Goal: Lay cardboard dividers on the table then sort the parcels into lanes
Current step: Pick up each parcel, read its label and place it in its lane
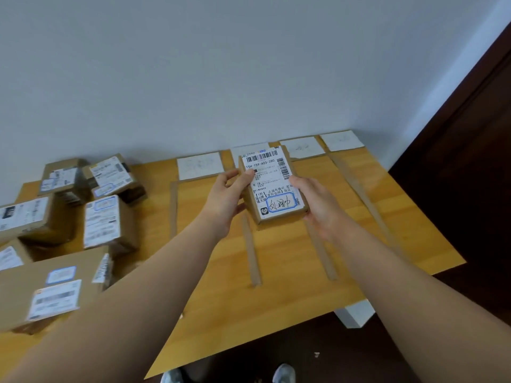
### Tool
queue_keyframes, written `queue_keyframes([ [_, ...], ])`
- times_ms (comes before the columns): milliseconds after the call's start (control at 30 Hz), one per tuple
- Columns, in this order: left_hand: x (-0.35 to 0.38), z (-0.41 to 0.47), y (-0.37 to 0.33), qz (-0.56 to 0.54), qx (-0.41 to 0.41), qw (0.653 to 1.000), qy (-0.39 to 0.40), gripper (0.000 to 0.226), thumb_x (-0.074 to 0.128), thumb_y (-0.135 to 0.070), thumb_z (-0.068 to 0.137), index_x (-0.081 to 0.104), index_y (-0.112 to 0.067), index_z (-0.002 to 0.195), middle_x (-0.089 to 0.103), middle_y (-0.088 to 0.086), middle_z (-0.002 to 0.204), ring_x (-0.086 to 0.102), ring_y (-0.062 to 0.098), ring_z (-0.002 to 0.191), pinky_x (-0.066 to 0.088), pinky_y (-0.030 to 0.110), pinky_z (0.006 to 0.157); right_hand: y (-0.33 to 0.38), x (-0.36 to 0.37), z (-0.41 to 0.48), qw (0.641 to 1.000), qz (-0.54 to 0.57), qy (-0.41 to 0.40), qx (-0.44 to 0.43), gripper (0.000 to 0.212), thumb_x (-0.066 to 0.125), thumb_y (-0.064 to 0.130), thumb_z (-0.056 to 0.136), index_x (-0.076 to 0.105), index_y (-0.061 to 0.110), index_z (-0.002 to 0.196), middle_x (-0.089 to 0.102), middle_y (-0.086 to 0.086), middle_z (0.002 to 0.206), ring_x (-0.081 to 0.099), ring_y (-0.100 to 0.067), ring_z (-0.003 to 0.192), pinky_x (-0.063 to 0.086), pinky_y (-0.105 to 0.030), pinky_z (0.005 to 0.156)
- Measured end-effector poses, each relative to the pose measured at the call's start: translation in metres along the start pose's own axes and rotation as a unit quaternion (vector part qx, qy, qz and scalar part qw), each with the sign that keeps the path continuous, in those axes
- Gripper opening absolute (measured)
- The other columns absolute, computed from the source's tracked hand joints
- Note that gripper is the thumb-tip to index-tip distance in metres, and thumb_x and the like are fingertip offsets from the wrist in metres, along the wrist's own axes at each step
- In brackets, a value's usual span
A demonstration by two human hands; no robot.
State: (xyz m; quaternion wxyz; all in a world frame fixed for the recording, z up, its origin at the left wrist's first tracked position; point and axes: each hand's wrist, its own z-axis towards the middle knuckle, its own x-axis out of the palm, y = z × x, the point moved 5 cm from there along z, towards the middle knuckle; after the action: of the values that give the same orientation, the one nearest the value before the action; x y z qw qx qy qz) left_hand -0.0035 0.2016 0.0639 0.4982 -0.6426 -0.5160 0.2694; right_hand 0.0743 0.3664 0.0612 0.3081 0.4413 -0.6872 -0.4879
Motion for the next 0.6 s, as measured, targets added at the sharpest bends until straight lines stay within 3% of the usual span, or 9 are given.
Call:
queue_keyframes([
  [100,0.038,0.009,0.009,0.005,-0.007,1.0,0.001,0.049,0.066,-0.035,0.088,0.046,-0.02,0.13,0.069,0.002,0.111,0.066,0.016,0.099,0.053,0.034,0.085,0.002,-0.036,0.011,1.0,0.003,-0.003,0.013,0.027,0.059,0.032,0.091,0.057,0.016,0.112,0.074,-0.006,0.102,0.069,-0.022,0.094,0.053,-0.04,0.082],
  [233,0.066,0.031,0.016,0.026,-0.022,0.999,-0.003,0.055,0.068,-0.038,0.086,0.047,-0.019,0.133,0.066,0.004,0.118,0.064,0.019,0.106,0.051,0.04,0.096,0.002,-0.069,0.032,1.0,-0.008,-0.012,0.024,0.026,0.057,0.032,0.091,0.057,0.017,0.113,0.074,-0.003,0.099,0.069,-0.018,0.089,0.051,-0.033,0.075],
  [400,0.081,0.069,0.015,0.098,-0.025,0.994,-0.038,0.049,0.064,-0.034,0.089,0.046,-0.021,0.133,0.06,0.002,0.12,0.06,0.018,0.108,0.049,0.038,0.098,-0.001,-0.094,0.067,0.998,-0.009,-0.027,0.054,0.023,0.054,0.033,0.093,0.054,0.021,0.113,0.072,0.004,0.093,0.065,-0.011,0.086,0.04,-0.027,0.067],
  [600,0.097,0.113,0.018,0.138,-0.043,0.988,-0.058,0.043,0.061,-0.03,0.092,0.049,-0.019,0.132,0.058,0.004,0.12,0.061,0.019,0.106,0.049,0.039,0.1,-0.015,-0.128,0.115,0.993,-0.01,-0.072,0.092,0.029,0.055,0.033,0.092,0.054,0.017,0.117,0.071,0.004,0.088,0.062,-0.009,0.079,0.038,-0.03,0.076],
])
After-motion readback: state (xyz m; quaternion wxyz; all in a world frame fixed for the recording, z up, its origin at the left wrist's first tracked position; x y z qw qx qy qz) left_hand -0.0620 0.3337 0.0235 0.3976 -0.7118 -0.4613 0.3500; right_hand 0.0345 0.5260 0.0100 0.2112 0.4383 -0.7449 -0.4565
